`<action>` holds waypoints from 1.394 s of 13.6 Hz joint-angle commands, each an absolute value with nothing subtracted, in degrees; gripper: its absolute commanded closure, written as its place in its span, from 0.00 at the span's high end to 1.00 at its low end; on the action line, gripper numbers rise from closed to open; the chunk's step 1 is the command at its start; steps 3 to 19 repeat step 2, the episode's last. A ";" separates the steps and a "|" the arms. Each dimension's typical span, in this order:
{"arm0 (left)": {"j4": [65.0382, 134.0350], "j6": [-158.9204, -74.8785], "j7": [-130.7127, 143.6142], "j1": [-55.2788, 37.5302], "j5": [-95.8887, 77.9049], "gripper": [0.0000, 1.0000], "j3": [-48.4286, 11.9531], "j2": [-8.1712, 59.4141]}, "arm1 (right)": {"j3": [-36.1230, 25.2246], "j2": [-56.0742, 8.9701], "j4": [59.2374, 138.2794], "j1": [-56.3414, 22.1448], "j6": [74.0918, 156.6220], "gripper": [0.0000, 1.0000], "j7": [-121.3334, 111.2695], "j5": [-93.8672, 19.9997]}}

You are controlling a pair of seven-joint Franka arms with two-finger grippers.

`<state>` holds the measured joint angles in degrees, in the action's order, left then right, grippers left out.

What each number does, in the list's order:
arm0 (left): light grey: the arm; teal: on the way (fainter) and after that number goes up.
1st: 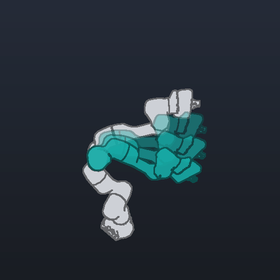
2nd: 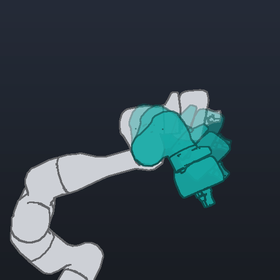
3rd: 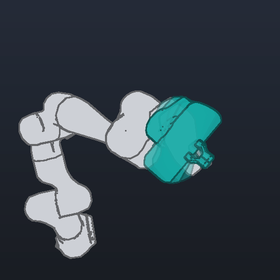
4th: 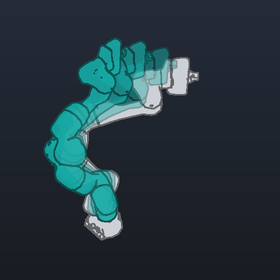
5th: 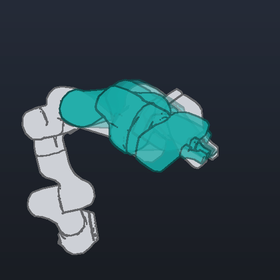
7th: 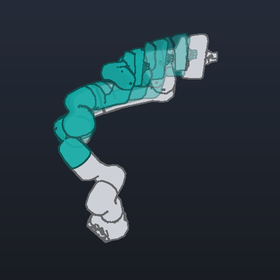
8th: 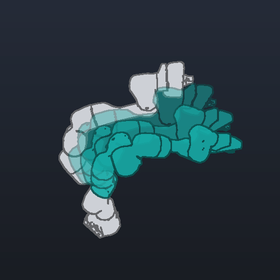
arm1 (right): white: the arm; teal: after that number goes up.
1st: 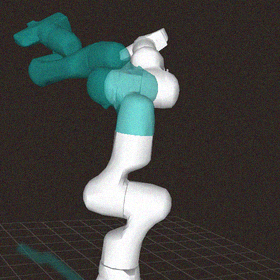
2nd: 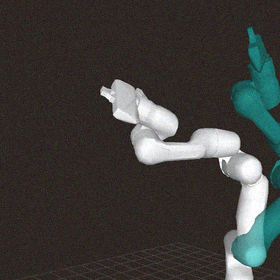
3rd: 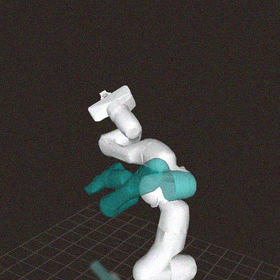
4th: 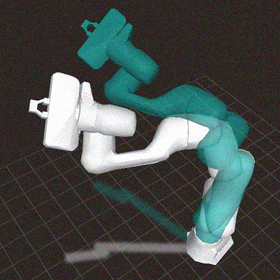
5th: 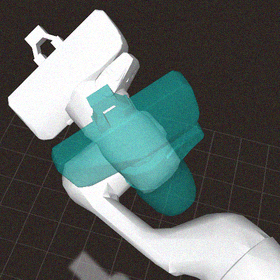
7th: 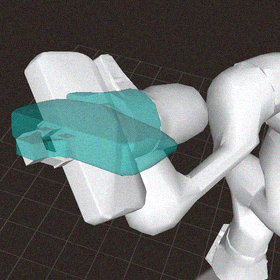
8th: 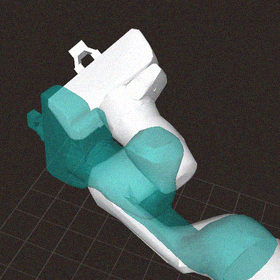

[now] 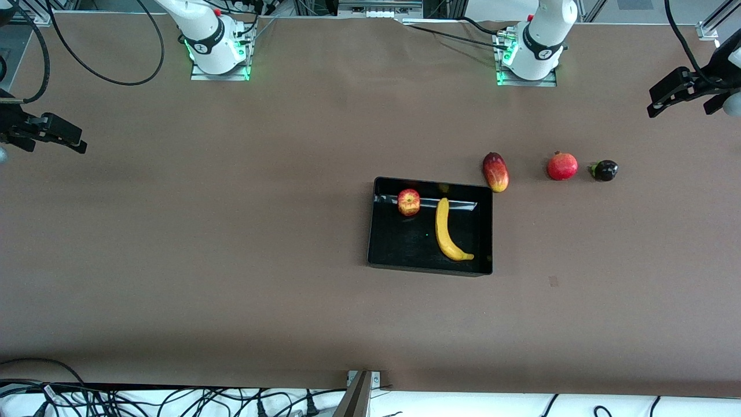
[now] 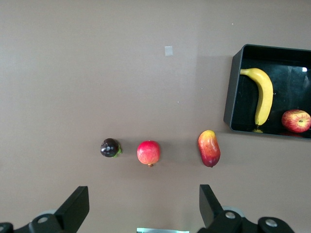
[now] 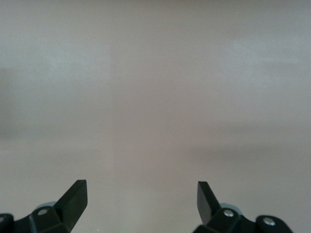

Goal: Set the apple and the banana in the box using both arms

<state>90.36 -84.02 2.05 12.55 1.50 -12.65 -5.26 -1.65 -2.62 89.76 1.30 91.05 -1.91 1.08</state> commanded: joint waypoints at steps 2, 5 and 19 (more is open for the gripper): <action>92.02 -84.55 0.18 4.40 1.67 1.00 -4.32 -7.12 | -0.97 -1.85 90.35 2.02 91.23 1.00 -2.55 1.49; 92.02 -84.55 0.18 4.40 1.67 1.00 -4.32 -7.12 | -0.97 -1.85 90.35 2.02 91.23 1.00 -2.55 1.49; 92.02 -84.55 0.18 4.40 1.67 1.00 -4.32 -7.12 | -0.97 -1.85 90.35 2.02 91.23 1.00 -2.55 1.49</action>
